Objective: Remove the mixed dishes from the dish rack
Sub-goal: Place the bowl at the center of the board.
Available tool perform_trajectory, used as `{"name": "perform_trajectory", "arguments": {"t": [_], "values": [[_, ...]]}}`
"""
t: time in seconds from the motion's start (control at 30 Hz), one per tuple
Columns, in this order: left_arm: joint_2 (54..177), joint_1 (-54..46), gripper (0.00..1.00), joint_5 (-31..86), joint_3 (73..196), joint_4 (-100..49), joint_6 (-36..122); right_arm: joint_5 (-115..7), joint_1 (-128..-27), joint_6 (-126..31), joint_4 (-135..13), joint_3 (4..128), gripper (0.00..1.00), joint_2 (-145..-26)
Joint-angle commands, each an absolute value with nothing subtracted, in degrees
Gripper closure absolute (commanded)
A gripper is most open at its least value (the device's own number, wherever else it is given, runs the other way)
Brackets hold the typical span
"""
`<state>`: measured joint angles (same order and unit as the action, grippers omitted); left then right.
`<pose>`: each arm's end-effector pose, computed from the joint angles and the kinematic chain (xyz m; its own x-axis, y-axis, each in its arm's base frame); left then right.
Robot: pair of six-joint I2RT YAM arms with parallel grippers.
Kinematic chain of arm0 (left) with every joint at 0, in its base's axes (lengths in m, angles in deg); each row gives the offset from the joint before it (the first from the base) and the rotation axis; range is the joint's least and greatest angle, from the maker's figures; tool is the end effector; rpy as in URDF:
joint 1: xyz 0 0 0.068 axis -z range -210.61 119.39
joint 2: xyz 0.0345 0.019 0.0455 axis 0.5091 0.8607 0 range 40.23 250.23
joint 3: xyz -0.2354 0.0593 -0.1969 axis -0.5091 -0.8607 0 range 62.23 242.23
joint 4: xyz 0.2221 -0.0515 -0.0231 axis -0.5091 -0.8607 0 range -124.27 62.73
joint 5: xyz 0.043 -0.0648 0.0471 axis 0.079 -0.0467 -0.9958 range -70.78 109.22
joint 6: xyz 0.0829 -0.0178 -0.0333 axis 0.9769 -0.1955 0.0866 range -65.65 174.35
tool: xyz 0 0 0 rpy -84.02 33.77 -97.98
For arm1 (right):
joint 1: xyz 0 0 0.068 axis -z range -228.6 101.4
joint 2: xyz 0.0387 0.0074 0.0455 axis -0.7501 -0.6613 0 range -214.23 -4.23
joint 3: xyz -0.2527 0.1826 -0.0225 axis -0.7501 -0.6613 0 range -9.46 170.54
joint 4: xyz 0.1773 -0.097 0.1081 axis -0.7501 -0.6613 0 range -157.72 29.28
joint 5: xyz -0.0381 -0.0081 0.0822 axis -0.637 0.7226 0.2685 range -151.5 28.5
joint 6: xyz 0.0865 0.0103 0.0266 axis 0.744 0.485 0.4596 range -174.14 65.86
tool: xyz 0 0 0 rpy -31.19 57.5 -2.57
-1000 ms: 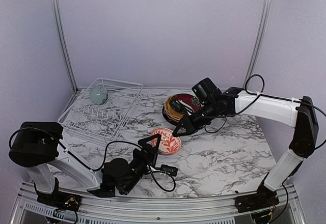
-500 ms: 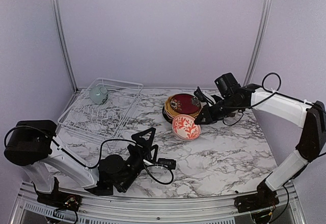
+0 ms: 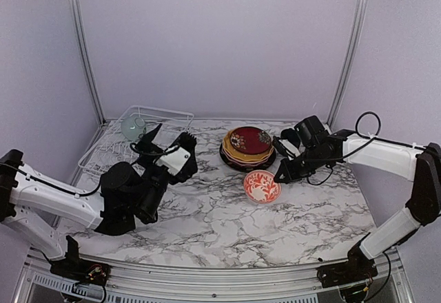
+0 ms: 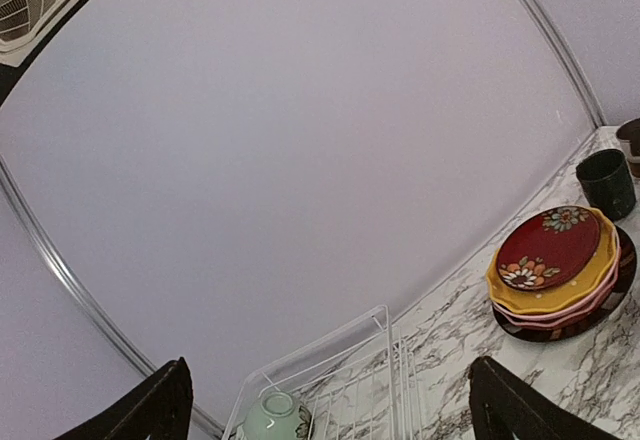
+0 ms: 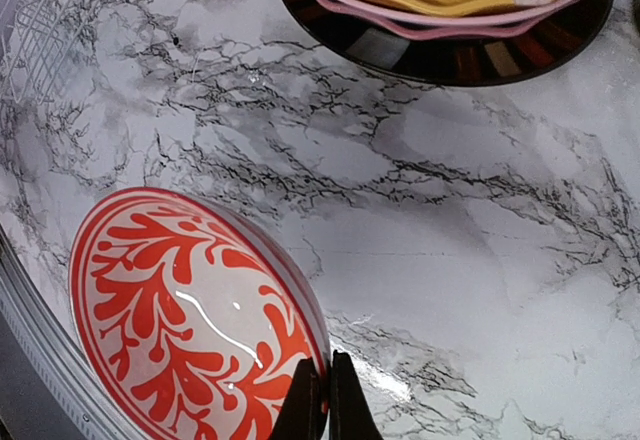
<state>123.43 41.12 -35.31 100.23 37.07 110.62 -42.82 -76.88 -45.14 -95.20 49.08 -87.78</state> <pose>0.1538 -0.2539 0.3491 0.3148 0.5861 -0.7466 0.0866 0.7656 0.6375 0.2328 0.1550 0.2517 -0.8419 -0.2847 -0.4585 -0.4661 0.8117 0.3520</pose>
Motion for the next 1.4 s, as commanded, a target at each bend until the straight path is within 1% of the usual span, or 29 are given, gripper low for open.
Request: {"name": "perform_trajectory", "arguments": {"t": [0.0, 0.17, 0.37, 0.67, 0.7, 0.77, 0.93, 1.07, 1.2, 1.23, 1.3, 1.37], "values": [[115.76, 35.29, 0.01, -34.6, 103.2, 19.33, 87.57, -44.57, -76.9, -44.18, -89.89, 49.26, 1.0, -88.66], [108.68, 28.23, 0.01, -30.33, 105.19, 6.14, 70.89, -44.75, -76.83, -44.6, -88.75, 49.42, 1.0, -91.73], [104.76, 19.93, 0.01, -22.68, 107.82, -6.09, 57.0, -45.06, -76.84, -44.92, -87.23, 50.07, 1.0, -95.02], [104.73, 12.77, 0.01, -18.19, 109.42, -12.79, 46.64, -46.57, -76.83, -45.05, -87.12, 51.39, 1.0, -97.99], [104.96, 12.03, 0.01, -17.46, 109.65, -13.45, 45.9, -46.56, -76.82, -45.05, -87.21, 51.56, 0.98, -98.24], [105.49, 10.4, 0.01, -15.68, 110.25, -14.57, 44.05, -46.71, -76.84, -45.13, -87.24, 51.7, 0.91, -98.53], [108.75, 4.11, 0.01, -8.56, 114.91, -20.79, 38.8, -46.98, -76.84, -45.02, -87.59, 52.51, 0.65, -98.51], [110.89, -1.3, 0.01, -2.29, 117.24, -22.94, 35.35, -47.17, -76.82, -45.24, -88.15, 53.64, 0.5, -98.05], [114.89, -7.09, 0.01, 3.59, 120.26, -24.92, 31.96, -47.5, -76.86, -45.36, -88.31, 54.71, 0.3, -96.67], [116.33, -8.19, 0.01, 4.82, 120.92, -25.19, 30.86, -47.52, -76.82, -45.35, -88.49, 54.96, 0.27, -96.1], [118.47, -10.49, 0.01, 8.47, 121.81, -24.83, 29.5, -47.47, -76.82, -45.51, -88.77, 55.4, 0.23, -95.34], [120.62, -12.84, 0.01, 11.84, 122.48, -24.55, 27.38, -47.47, -76.82, -45.55, -89.16, 55.86, 0.21, -94.63]]}}
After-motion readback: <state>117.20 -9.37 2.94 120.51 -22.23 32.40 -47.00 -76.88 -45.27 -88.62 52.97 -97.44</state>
